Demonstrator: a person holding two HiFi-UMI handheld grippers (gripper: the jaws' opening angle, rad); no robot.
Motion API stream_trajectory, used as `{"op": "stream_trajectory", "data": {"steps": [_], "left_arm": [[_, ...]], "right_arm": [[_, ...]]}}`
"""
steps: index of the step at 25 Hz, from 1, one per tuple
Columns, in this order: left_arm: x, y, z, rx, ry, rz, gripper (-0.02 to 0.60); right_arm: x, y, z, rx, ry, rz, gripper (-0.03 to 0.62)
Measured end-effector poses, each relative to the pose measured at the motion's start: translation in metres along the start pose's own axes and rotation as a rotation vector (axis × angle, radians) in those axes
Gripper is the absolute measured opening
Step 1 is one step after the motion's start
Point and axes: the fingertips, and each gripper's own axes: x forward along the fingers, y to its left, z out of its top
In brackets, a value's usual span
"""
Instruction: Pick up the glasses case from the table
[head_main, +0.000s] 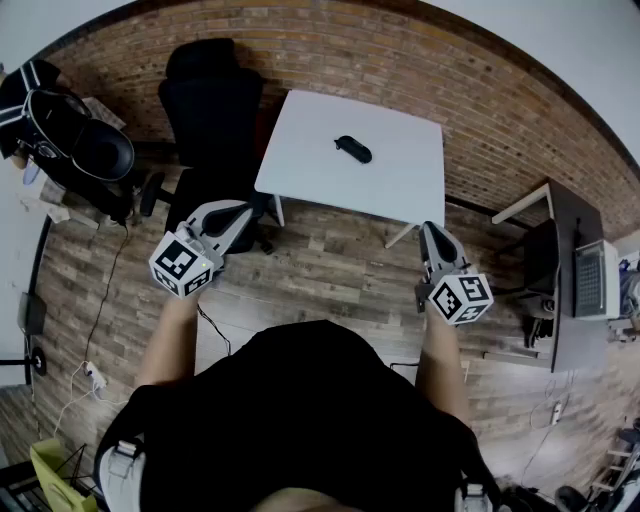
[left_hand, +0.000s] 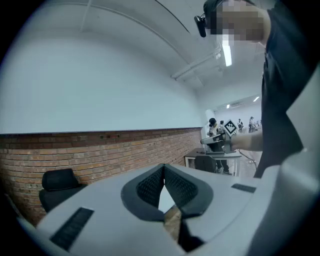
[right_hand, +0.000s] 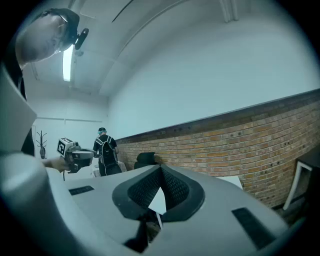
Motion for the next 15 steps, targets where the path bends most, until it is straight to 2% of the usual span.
{"op": "stream_trajectory", "data": {"steps": [8,15], "left_arm": [[-0.01,-0.004,0.001,-0.006,-0.008,-0.011,0.011],[-0.008,-0.01,0.0,-0.004,0.002,-0.031,0.011]], "right_arm": [[-0.005,0.012,-0.002,-0.008,0.014,-0.002,0.015],[-0.018,0.006,0.002,0.029,-0.035,-0.022,0.015]]}}
